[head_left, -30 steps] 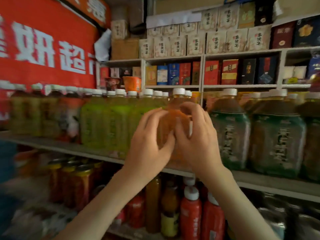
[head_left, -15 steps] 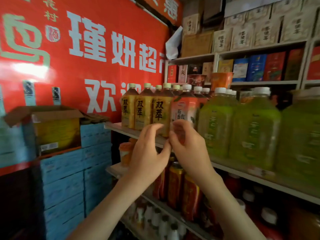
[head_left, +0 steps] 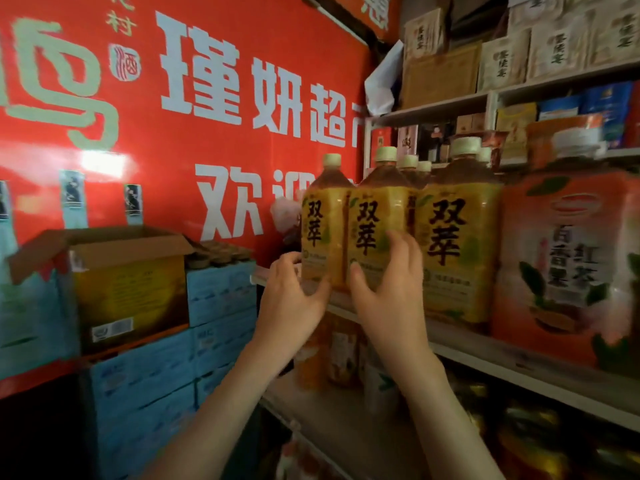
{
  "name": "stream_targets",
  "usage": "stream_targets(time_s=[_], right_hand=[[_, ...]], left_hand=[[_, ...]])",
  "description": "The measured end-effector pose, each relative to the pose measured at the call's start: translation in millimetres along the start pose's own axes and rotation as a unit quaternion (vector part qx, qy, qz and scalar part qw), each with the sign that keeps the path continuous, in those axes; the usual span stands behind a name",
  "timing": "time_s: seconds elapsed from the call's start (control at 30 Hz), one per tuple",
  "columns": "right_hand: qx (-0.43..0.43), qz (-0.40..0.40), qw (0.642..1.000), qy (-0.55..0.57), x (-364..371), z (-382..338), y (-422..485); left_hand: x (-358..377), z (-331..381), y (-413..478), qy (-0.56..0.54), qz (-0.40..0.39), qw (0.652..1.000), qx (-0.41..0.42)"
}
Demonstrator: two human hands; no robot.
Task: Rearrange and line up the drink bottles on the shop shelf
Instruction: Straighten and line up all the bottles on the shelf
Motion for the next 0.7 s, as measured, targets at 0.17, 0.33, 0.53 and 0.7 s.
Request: stream_targets(time_s=[0.17,0.33,0.53,0.7], right_hand=[[-0.035,0.150,0.983,-0.096,37.3,5.4,20.3],[-0.060,0.213,0.950,-0.219,54.5,13.2,21.5],[-0.032,0.219,0.916,-0.336,66.4,14.8,20.1],[0.003,0.213,0.898,-0.385,70.9,10.2,15.7]], left_hand=[[21.3,-36.7,66.0,-0.020,-0.011,0.999,0.025],[45.0,-51.2,101.0,-0.087,-0.079,0.993,0.033],[65.4,-53.6,113.3,-0.156,-0.200,0.966,0.053],[69.4,-54.1,110.3,-0.199,-0.180,0.961,0.069]])
Point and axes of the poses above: each hand's wrist, its own y-axis towards the middle knuckle, its own x-axis out of the palm, z = x × y, the point moved 4 cm from there along y, towards the middle knuckle, and after that the axes turned 5 degrees about z, right-handed, at the moved point
